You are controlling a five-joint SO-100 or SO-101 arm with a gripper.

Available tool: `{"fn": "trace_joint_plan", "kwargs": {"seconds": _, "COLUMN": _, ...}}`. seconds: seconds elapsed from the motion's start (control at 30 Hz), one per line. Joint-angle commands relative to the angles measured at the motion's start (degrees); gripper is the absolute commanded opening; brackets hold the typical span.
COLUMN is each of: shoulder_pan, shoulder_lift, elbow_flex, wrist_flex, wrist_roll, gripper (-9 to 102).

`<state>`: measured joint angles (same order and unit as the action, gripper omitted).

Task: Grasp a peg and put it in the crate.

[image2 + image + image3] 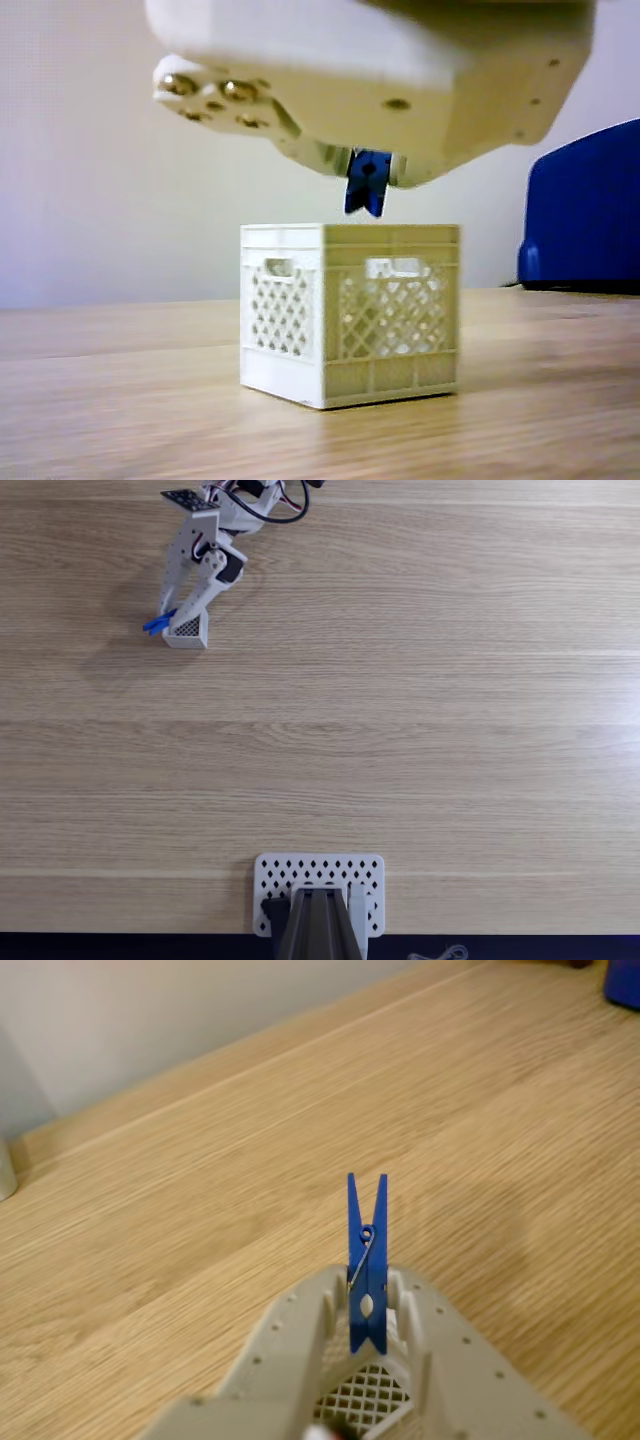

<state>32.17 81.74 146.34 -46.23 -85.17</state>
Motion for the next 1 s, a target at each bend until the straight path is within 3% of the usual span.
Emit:
{"fn": "trace_joint_plan", "kwargs": {"seconds": 0.0, "shoulder_pan": 0.7, "shoulder_lift": 1.3, "elbow_flex": -3.7, "wrist_flex": -1.2, "wrist_roll": -0.4, "gripper": 1}}
{"fn": "trace_joint_plan", "kwargs": {"seconds": 0.1, "shoulder_pan": 0.7, "shoulder_lift": 1.3, "elbow_flex": -3.7, "wrist_flex": -1.1, "wrist_roll": -0.4, "gripper": 2}}
{"fn": "trace_joint_plan", "kwargs": {"seconds": 0.37, "shoulder_pan": 0.6, "shoulder_lift": 1.4, "elbow_flex": -3.7, "wrist_flex": -1.1, "wrist_roll": -0.4, "gripper": 20}}
{"fn": "trace_joint_plan", "kwargs": {"seconds": 0.5, "shoulder_pan": 0.4, "shoulder_lift": 1.4, "elbow_flex": -3.7, "wrist_flex": -1.1, "wrist_roll": 0.4, "gripper": 15}}
{"fn": "trace_joint_plan", "kwargs": {"seconds": 0.67, "shoulder_pan": -0.4, "shoulder_lift": 4.4, "elbow_flex": -3.6, "wrist_flex": -0.5, "wrist_roll": 0.6, "gripper": -3}}
{"fn": "trace_joint_plan", "kwargs": {"seconds": 0.83, "shoulder_pan": -5.5, "shoulder_lift": 14.6, "elbow_flex": -3.6, "wrist_flex": 9.4, "wrist_roll": 2.6, "gripper": 0}}
{"fn": "trace_joint_plan", "kwargs": {"seconds": 0.97, "shoulder_pan": -11.7, "shoulder_lift": 25.8, "elbow_flex": -3.6, "wrist_flex": 23.0, "wrist_roll": 12.9, "gripper": -1}}
